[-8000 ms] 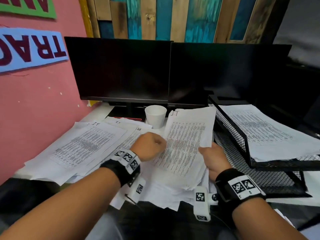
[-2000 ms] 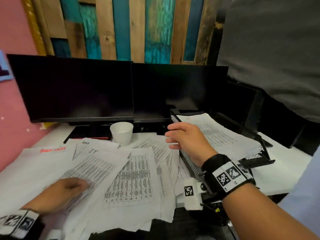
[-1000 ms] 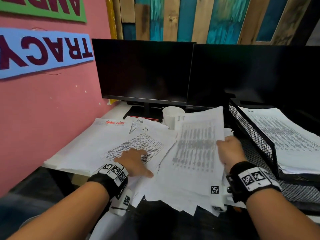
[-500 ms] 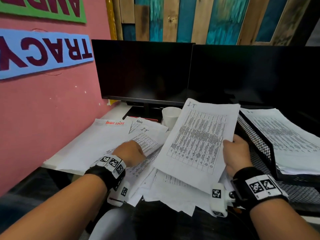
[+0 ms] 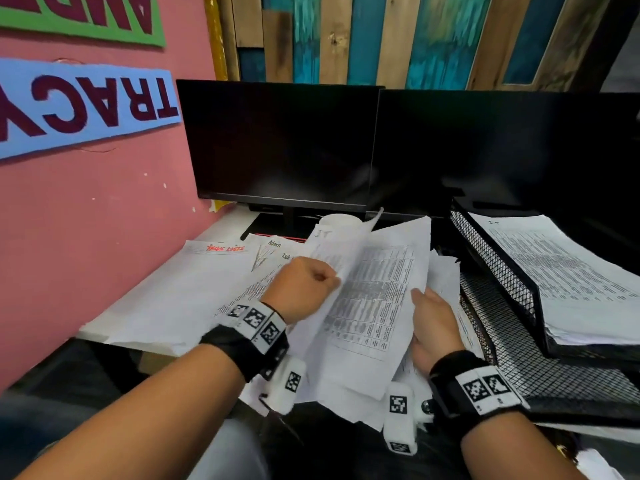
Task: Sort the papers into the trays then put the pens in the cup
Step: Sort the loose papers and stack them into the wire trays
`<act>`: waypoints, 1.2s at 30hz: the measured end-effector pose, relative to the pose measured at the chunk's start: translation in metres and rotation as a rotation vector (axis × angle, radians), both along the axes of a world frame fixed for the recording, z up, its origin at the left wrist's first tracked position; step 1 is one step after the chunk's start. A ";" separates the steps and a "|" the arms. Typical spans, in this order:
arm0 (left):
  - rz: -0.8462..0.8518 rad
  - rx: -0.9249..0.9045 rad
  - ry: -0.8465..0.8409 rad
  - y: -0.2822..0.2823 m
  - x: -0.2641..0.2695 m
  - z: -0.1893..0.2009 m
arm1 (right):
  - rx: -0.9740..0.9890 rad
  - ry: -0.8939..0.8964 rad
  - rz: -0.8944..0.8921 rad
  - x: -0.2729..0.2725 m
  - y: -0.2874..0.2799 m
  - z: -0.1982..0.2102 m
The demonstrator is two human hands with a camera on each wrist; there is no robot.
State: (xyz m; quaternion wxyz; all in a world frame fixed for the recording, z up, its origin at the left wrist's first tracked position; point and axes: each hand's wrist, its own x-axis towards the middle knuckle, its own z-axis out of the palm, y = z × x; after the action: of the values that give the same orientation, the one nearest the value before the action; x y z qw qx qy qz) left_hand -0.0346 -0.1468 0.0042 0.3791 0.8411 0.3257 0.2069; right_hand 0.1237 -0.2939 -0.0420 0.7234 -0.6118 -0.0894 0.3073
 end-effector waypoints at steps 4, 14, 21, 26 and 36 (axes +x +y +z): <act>-0.140 -0.019 0.025 -0.032 0.030 -0.017 | 0.078 0.030 0.058 -0.009 0.001 0.005; -0.217 -0.184 -0.022 -0.022 0.038 -0.028 | -0.068 -0.173 0.019 0.012 -0.014 0.002; 0.151 -0.004 0.261 0.067 -0.019 -0.033 | -0.070 -0.153 0.031 0.019 -0.011 0.002; 0.236 0.111 0.654 0.110 -0.058 -0.043 | -0.078 -0.160 0.022 0.021 -0.004 -0.001; 0.425 0.137 0.577 0.128 -0.066 -0.064 | -0.095 -0.179 0.050 0.018 0.003 0.000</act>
State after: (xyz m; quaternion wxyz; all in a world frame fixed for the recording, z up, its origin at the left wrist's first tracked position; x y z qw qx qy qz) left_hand -0.1008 -0.0185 -0.0594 0.1628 0.8018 0.5721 0.0568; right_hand 0.1412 -0.2912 -0.0419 0.6749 -0.6679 -0.1540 0.2731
